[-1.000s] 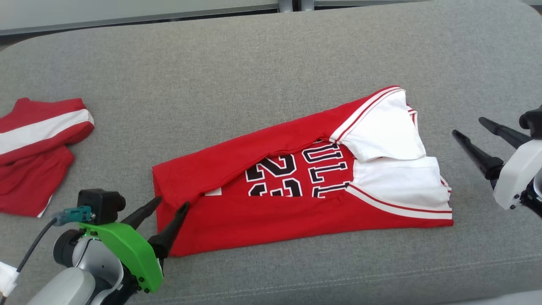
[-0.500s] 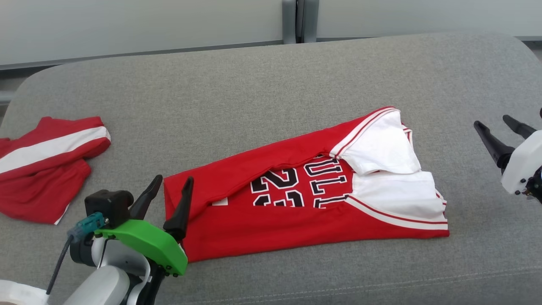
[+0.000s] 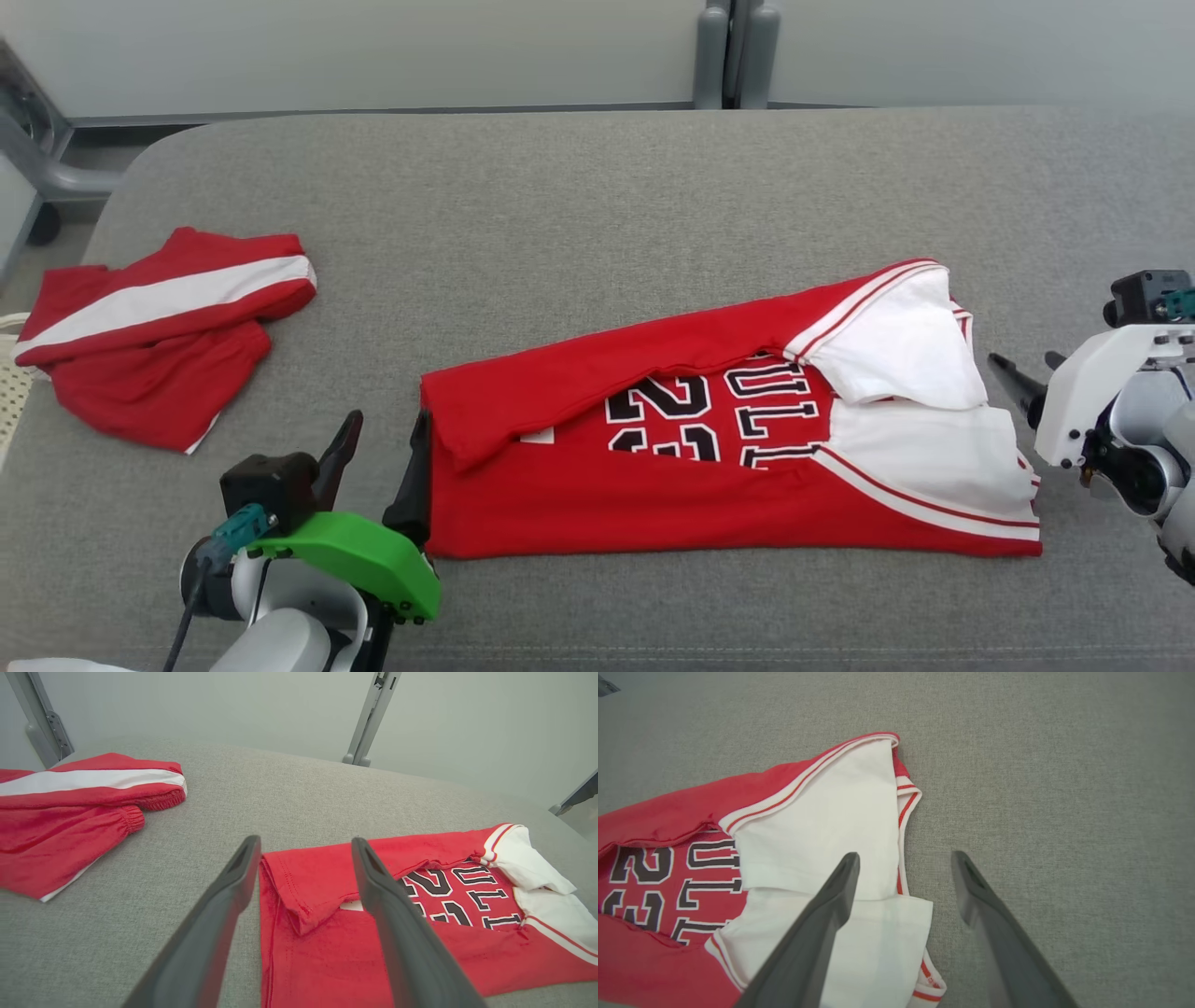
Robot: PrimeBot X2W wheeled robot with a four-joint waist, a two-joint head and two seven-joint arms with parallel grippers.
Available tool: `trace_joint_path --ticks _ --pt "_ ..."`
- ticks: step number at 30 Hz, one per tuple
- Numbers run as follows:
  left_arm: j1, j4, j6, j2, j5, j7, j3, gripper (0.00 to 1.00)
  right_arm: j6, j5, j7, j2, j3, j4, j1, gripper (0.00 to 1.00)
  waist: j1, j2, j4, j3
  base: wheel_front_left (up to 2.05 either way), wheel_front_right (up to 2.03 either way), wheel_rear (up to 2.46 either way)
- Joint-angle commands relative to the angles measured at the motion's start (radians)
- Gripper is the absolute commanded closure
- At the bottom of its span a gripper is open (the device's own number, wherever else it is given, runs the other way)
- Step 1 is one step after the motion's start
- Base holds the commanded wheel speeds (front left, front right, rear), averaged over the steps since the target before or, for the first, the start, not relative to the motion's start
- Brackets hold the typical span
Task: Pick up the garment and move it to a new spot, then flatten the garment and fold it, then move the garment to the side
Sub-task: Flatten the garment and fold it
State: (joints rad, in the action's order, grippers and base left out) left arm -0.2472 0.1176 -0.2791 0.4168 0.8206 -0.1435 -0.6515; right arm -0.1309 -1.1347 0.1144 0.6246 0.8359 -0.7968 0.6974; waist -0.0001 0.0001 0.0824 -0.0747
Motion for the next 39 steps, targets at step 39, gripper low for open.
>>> trace_joint_path --ticks 39 --pt "-0.029 0.046 0.027 -0.045 0.025 -0.051 0.005 0.00 -0.002 -0.027 0.253 -0.145 -0.088 -0.292 0.014 0.00 0.0001 -0.0001 0.186 -0.059 0.00 0.00 0.00"
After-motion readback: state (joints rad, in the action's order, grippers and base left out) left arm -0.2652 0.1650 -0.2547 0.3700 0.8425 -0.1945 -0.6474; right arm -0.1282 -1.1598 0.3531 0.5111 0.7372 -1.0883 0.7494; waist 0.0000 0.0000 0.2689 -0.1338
